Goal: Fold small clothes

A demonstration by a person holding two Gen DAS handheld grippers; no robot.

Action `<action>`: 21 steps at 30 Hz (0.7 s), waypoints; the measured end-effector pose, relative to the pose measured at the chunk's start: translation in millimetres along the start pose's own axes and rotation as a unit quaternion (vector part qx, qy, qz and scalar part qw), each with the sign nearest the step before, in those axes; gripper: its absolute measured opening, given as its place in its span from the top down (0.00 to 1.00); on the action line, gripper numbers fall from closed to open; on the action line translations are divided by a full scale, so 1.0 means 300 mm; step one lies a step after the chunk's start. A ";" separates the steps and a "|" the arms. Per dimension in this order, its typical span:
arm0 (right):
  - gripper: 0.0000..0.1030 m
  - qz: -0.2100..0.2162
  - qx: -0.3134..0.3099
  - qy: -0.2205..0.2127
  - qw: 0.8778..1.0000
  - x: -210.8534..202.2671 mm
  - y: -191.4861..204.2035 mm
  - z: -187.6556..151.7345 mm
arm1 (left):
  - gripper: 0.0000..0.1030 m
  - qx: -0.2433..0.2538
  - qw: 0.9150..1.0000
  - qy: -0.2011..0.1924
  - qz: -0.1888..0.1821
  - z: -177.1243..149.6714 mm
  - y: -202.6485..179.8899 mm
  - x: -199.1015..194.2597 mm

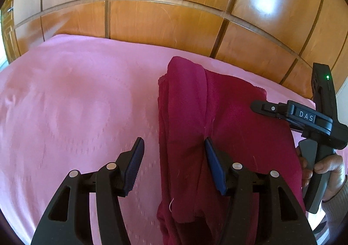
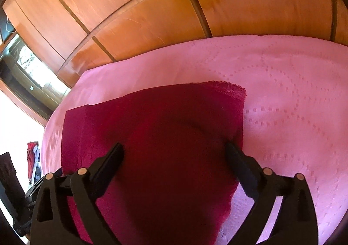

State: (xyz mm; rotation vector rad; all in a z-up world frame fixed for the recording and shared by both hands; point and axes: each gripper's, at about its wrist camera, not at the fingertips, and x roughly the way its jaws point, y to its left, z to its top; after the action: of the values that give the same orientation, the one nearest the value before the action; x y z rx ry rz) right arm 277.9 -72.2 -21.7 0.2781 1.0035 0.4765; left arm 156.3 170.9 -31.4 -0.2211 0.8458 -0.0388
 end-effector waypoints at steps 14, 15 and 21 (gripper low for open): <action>0.02 0.049 0.044 -0.002 0.998 -0.096 -0.055 -0.105 | 0.38 0.000 1.000 -0.006 -0.001 -0.040 0.022 -0.036; 0.02 0.056 0.047 -0.001 0.997 -0.105 -0.060 -0.116 | 0.38 0.000 1.000 -0.005 -0.003 -0.043 0.023 -0.036; 0.02 0.087 0.053 0.006 0.995 -0.128 -0.060 -0.158 | 0.38 -0.005 1.000 -0.002 -0.018 -0.057 0.042 -0.038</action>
State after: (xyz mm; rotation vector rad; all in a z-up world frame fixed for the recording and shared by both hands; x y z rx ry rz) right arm 224.7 -106.6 -25.5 0.4608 1.0222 0.5842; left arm 135.3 181.7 -36.5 -0.2457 0.8374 -0.0682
